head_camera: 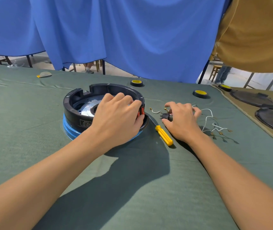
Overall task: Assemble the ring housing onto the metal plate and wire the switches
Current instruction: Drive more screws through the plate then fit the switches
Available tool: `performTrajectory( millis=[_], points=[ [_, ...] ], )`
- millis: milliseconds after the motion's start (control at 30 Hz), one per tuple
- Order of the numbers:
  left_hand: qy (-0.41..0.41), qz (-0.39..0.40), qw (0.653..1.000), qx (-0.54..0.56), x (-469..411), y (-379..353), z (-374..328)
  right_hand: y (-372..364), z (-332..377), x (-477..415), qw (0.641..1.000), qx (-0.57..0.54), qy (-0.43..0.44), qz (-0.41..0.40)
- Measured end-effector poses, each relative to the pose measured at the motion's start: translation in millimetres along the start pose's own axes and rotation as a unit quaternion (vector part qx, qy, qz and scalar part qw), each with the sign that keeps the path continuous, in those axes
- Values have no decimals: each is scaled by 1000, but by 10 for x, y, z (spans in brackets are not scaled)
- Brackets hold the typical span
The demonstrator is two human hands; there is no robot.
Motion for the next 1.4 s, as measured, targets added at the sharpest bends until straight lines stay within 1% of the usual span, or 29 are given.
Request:
performTrajectory(
  millis=[167, 267, 333, 400, 467, 533, 633, 700, 833, 933, 1000, 1100, 1233, 1333, 1400],
  points=[
    [67, 57, 996, 17, -340, -136, -95, -32, 12, 40, 1000, 6, 6, 23],
    [102, 93, 990, 1, -448, -247, -144, -58, 3, 54, 999, -4, 2, 43],
    [108, 98, 989, -21, -457, -296, -163, -17, 7, 56, 1000, -8, 5, 24],
    [103, 101, 989, -32, -434, -335, -165, 53, 32, 55, 1000, -15, 20, -14],
    [91, 89, 991, -35, -410, -340, -159, 118, 75, 59, 997, -49, 38, -44],
    [67, 64, 995, -34, -384, -306, -144, 148, 126, 66, 992, -95, 58, -55],
    [10, 33, 999, -30, -289, -242, -79, 192, 213, 104, 981, -157, 86, -70],
    [-24, 11, 999, -24, -199, -193, 1, 208, 251, 125, 976, -177, 95, -81],
    [-105, -21, 994, -5, -12, -121, 187, 188, 276, 125, 970, -216, 79, -81],
    [-136, -5, 991, -13, 69, -87, 349, 197, 293, 142, 966, -231, 73, -85],
    [-118, -3, 993, -27, 57, -56, 409, 217, 311, 155, 964, -240, 69, -89],
    [-29, -10, 999, -30, -82, -47, 432, 237, 339, 173, 963, -245, 63, -91],
    [62, 31, 997, -15, -362, -160, 247, 252, 391, 212, 963, -246, 72, -87],
    [96, 79, 992, 3, -473, -336, 94, 257, 437, 242, 966, -228, 94, -79],
    [103, 89, 991, 8, -464, -405, 43, 260, 454, 248, 965, -227, 108, -72]
  ],
)
Point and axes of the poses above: each hand's wrist, its own x-axis away from the middle knuckle, its own y-axis out of the back of the hand, z = x × y, the point moved 7 cm from there along -x, towards the middle knuckle, and after that the axes turned 8 degrees about -x, right-handed, at the moved point
